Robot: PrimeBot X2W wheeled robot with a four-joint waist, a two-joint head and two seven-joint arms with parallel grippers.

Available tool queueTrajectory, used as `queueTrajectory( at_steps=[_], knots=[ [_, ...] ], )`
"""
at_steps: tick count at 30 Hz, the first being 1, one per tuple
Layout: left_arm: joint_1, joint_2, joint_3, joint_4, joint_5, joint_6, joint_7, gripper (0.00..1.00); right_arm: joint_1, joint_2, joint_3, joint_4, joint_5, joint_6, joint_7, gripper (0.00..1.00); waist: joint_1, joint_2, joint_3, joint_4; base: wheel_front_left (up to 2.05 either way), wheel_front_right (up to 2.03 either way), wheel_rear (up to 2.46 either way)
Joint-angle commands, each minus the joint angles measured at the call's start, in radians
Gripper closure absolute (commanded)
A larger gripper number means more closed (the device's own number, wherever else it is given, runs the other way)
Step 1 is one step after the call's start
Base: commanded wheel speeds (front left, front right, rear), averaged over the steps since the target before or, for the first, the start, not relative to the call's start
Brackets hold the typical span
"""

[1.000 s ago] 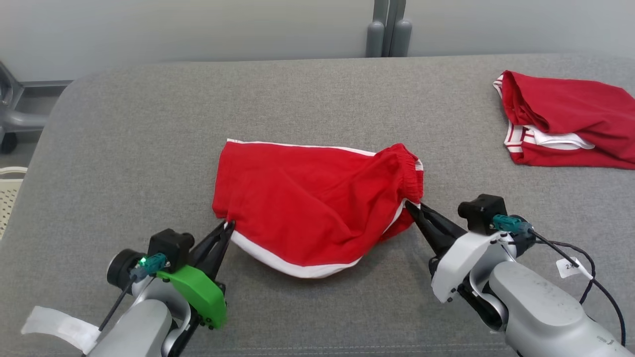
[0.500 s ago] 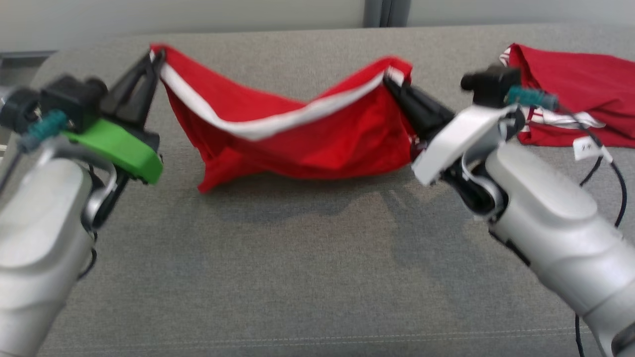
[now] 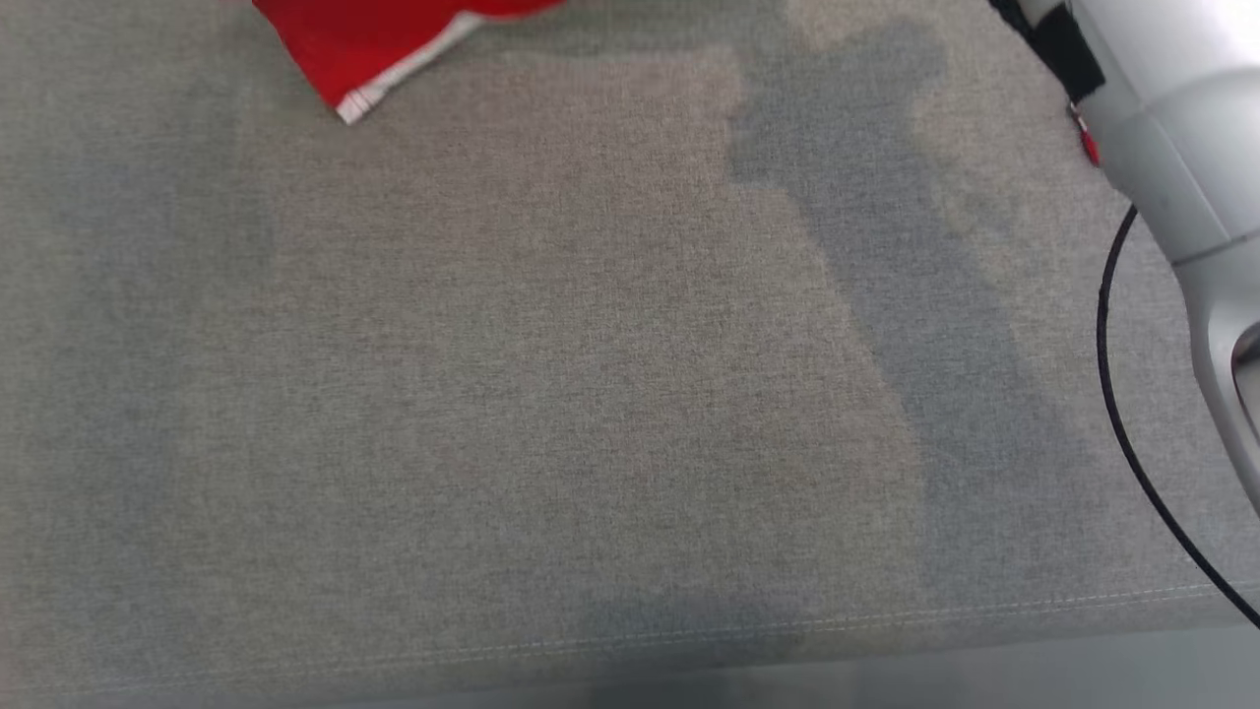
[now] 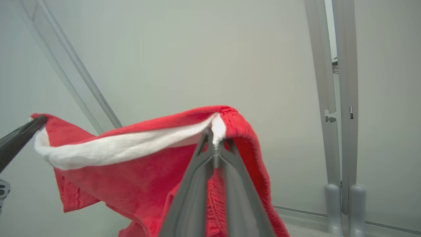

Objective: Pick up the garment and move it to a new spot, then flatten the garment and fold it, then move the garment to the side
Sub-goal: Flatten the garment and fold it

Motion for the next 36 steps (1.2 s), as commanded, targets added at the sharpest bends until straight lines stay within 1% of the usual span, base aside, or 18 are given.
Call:
queueTrajectory(
  at_steps=[1,3,7,8,9,12,16,18,19,21,25,27,29,36],
  knots=[
    [-0.063,-0.014,-0.007,0.030,-0.026,-0.001,0.002,1.00,-0.061,0.020,-0.005,0.063,-0.007,0.000,-0.010,1.00,-0.0002,0.0000,0.095,-0.036,0.00,0.00,0.00],
    [-0.128,-0.017,-0.017,0.061,-0.036,-0.001,0.007,1.00,-0.129,0.038,0.001,0.125,-0.024,0.000,-0.017,1.00,-0.0002,0.0000,0.105,-0.035,0.00,0.00,0.00],
    [-0.246,-0.045,0.003,0.124,-0.053,-0.001,-0.034,1.00,-0.243,0.049,-0.001,0.235,-0.055,0.000,-0.057,1.00,-0.0002,0.0000,0.125,-0.027,0.00,0.00,0.00],
    [-0.246,-0.045,0.003,0.124,-0.053,-0.001,-0.034,1.00,-0.243,0.049,-0.001,0.235,-0.055,0.000,-0.057,1.00,-0.0002,0.0000,0.125,-0.027,0.00,0.00,0.00],
    [-0.267,-0.052,0.000,0.142,-0.048,-0.001,-0.045,1.00,-0.267,0.051,-0.001,0.261,-0.065,0.000,-0.067,1.00,-0.0002,0.0000,0.131,-0.026,0.00,0.00,0.00],
    [-0.318,-0.084,0.010,0.185,-0.037,-0.001,-0.101,1.00,-0.327,0.053,-0.006,0.310,-0.079,0.000,-0.105,1.00,-0.0002,0.0000,0.150,-0.011,0.00,0.00,0.00],
    [-0.302,-0.108,-0.003,0.205,-0.032,-0.001,-0.134,1.00,-0.328,0.051,-0.007,0.324,-0.069,0.000,-0.128,1.00,-0.0002,0.0000,0.186,0.003,0.00,0.00,0.00],
    [-0.271,-0.106,-0.032,0.188,-0.031,-0.001,-0.139,1.00,-0.305,0.044,0.006,0.307,-0.064,0.000,-0.130,1.00,-0.0002,0.0000,0.208,0.004,0.00,0.00,0.00],
    [-0.261,-0.092,-0.056,0.183,-0.016,-0.001,-0.141,1.00,-0.287,0.040,0.014,0.299,-0.060,0.000,-0.127,1.00,-0.0002,0.0000,0.215,0.003,0.00,0.00,0.00],
    [-0.238,-0.083,-0.047,0.167,-0.049,0.000,-0.148,1.00,-0.251,0.027,0.031,0.266,-0.045,0.000,-0.126,1.00,-0.0002,0.0000,0.223,0.003,0.00,0.00,0.00],
    [-0.148,-0.065,-0.054,0.105,-0.060,0.000,-0.153,1.00,-0.152,-0.012,0.076,0.158,0.001,0.000,-0.112,1.00,-0.0002,0.0000,0.225,0.007,0.00,0.00,0.00],
    [-0.085,-0.051,-0.034,0.051,-0.046,0.000,-0.154,1.00,-0.086,-0.039,0.104,0.090,0.030,0.000,-0.114,1.00,-0.0002,0.0000,0.213,0.007,0.00,0.00,0.00],
    [0.002,-0.051,-0.002,-0.006,-0.038,0.002,-0.154,1.00,-0.017,-0.068,0.124,0.023,0.067,0.000,-0.118,1.00,-0.0002,0.0000,0.191,0.007,0.00,0.00,0.00],
    [0.371,-0.062,0.116,-0.219,0.003,0.046,-0.153,1.00,0.239,-0.169,0.200,-0.184,0.175,0.000,-0.133,1.00,-0.0002,0.0000,0.098,0.006,0.00,0.00,0.00]
  ],
)
